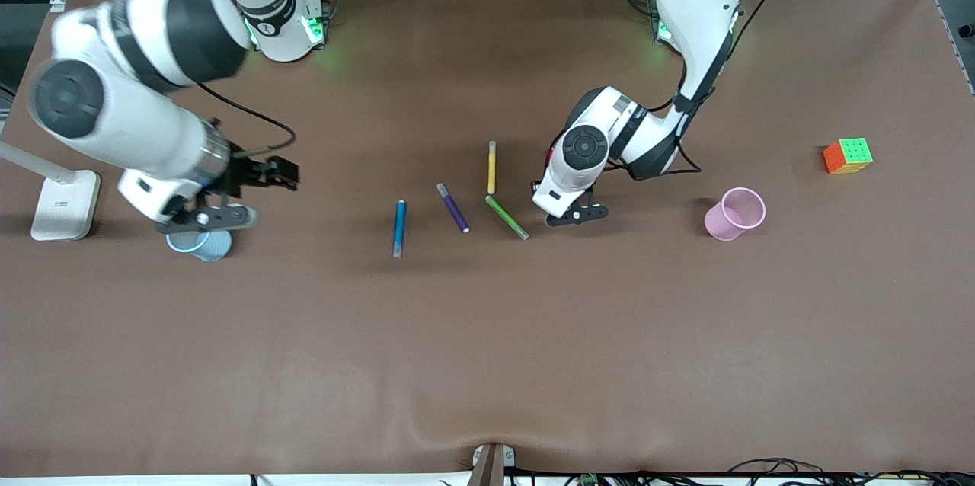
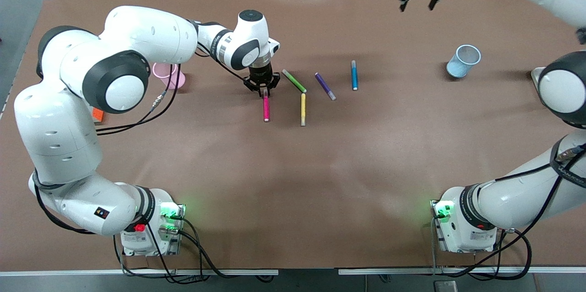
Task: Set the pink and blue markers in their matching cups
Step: 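Grasp the pink marker with the left gripper while the right grasps the blue marker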
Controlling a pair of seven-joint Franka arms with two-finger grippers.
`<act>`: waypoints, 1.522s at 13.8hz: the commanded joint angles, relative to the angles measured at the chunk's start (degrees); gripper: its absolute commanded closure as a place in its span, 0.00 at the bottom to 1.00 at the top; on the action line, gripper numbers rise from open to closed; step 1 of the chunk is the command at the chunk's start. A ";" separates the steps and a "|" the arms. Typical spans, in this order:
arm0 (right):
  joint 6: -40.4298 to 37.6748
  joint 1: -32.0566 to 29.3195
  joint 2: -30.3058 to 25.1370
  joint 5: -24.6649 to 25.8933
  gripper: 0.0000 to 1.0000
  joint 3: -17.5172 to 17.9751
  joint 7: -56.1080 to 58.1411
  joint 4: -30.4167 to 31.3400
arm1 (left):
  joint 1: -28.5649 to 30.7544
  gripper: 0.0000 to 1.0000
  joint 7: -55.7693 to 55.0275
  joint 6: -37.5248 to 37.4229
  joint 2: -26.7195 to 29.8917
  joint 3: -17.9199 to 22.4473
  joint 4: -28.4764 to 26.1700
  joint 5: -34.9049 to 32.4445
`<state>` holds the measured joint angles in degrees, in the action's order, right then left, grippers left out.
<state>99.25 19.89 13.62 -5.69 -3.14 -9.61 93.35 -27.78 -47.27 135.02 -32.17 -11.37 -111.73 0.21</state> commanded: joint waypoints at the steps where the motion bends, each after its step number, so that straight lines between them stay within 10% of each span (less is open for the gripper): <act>1: 4.53 4.88 5.43 -0.46 0.00 -0.55 -6.53 -0.45 | -0.17 0.74 -0.02 0.95 1.15 0.12 -1.21 -0.65; 8: 16.22 9.38 15.02 0.24 0.00 -0.55 -11.57 -0.37 | 0.01 0.74 -0.02 1.21 0.36 0.12 -0.94 -2.40; 14: 28.51 12.18 19.25 0.24 0.00 -0.72 -13.15 5.33 | 0.36 1.00 -0.02 2.09 -0.52 0.12 -0.86 -2.40; 21: 41.72 13.24 23.29 0.42 0.00 -0.90 -13.42 10.62 | 5.28 1.00 6.31 -7.75 12.29 0.65 -0.94 -3.80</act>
<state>139.50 32.34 36.49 -5.57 -3.41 -21.97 103.75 -23.35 -41.47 129.87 -26.18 -10.77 -110.72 -1.73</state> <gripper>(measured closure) 0.000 0.850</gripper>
